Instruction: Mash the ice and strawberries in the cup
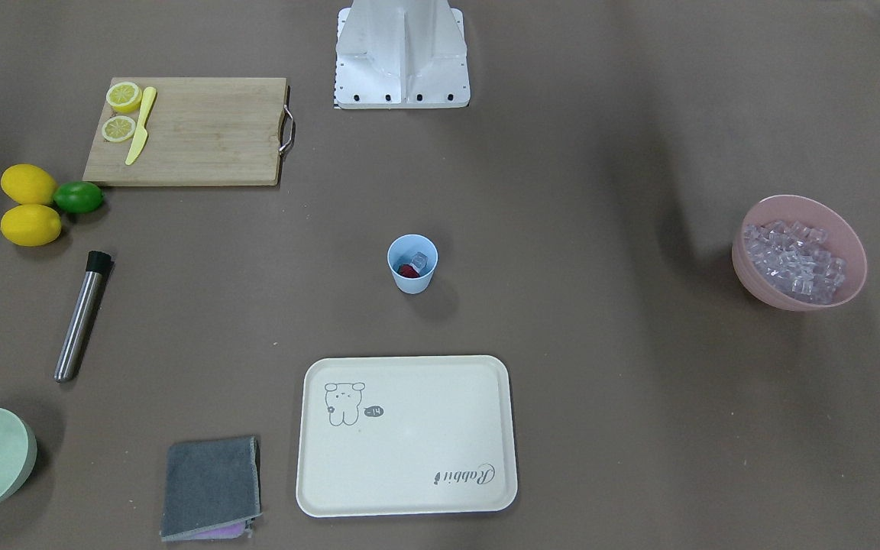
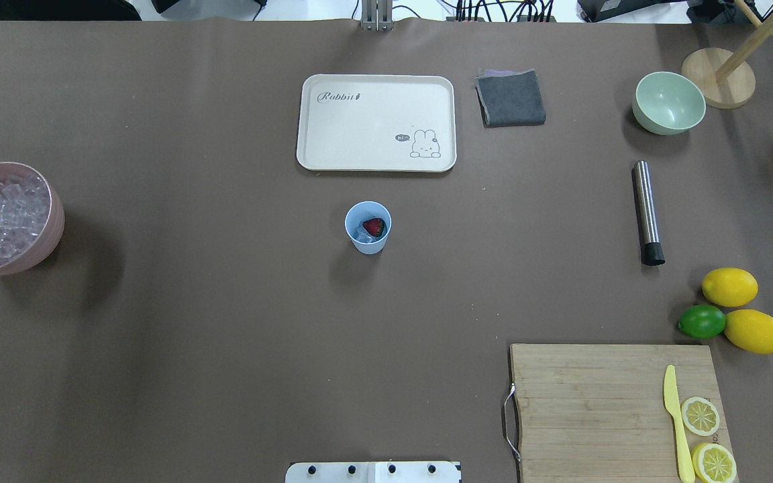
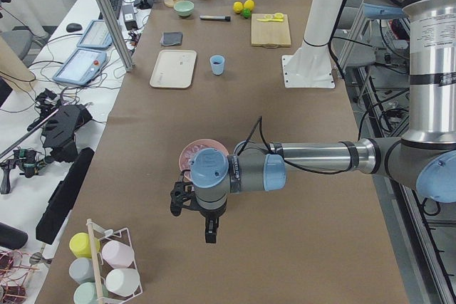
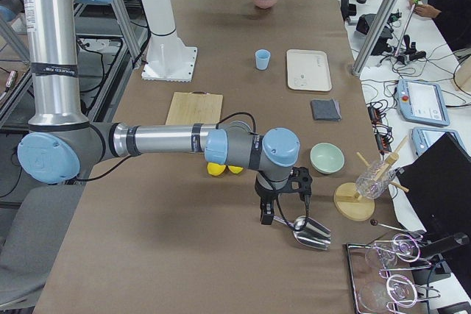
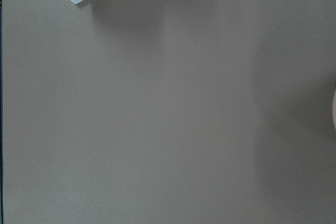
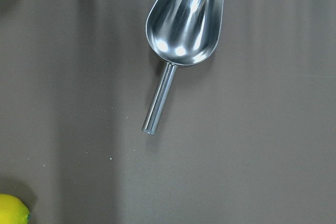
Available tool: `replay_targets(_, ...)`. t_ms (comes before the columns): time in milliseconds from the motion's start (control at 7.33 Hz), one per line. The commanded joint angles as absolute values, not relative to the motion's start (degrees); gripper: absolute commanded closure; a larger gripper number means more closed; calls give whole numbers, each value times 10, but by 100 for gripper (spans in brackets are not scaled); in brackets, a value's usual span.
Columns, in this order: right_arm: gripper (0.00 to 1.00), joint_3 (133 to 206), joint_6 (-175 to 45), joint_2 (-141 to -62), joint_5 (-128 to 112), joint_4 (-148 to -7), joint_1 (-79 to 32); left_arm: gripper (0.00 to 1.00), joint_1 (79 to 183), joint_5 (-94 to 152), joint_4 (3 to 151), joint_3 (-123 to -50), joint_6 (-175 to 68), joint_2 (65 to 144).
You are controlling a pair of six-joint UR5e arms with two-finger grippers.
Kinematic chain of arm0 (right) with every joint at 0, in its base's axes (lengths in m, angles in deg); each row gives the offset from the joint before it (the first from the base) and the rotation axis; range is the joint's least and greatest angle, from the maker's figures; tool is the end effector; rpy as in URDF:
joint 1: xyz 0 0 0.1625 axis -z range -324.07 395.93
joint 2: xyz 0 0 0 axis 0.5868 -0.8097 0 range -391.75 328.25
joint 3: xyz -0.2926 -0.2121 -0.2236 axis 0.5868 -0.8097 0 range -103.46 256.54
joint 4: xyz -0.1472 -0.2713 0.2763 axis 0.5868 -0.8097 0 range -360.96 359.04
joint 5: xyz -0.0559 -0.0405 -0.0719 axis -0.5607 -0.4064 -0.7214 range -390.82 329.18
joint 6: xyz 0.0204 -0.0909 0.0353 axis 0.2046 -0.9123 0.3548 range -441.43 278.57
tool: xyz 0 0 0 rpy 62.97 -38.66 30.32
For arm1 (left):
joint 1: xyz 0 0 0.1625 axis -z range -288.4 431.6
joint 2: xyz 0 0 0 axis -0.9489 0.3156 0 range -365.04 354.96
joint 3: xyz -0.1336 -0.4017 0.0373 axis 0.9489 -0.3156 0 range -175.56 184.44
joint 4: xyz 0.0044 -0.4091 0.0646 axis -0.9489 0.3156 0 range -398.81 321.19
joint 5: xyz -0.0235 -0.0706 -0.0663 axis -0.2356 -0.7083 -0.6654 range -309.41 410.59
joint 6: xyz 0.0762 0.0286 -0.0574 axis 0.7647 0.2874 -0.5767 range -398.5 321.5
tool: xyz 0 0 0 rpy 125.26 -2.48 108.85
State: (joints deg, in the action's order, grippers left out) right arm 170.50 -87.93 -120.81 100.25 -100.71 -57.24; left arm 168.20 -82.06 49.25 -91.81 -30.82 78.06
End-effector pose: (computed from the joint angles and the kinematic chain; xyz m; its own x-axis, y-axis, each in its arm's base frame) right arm 0.0949 -0.4862 0.6372 0.7511 -0.0161 0.6600 0.0301 0.9995 -0.0098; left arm -0.1156 -0.4268 0.6665 0.7359 0.0186 -0.6768 0.0166 0.9988 0.0456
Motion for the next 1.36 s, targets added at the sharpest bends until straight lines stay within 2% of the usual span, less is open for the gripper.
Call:
replay_targets(0, 0, 1702, -880, -1204, 999, -1008, -567, 2, 1685, -822, 489, -938, -313, 779)
replay_targets(1228, 0, 1699, -908, -1221, 1006, -1008, -566, 2, 1684, -829, 489, -948, -313, 781)
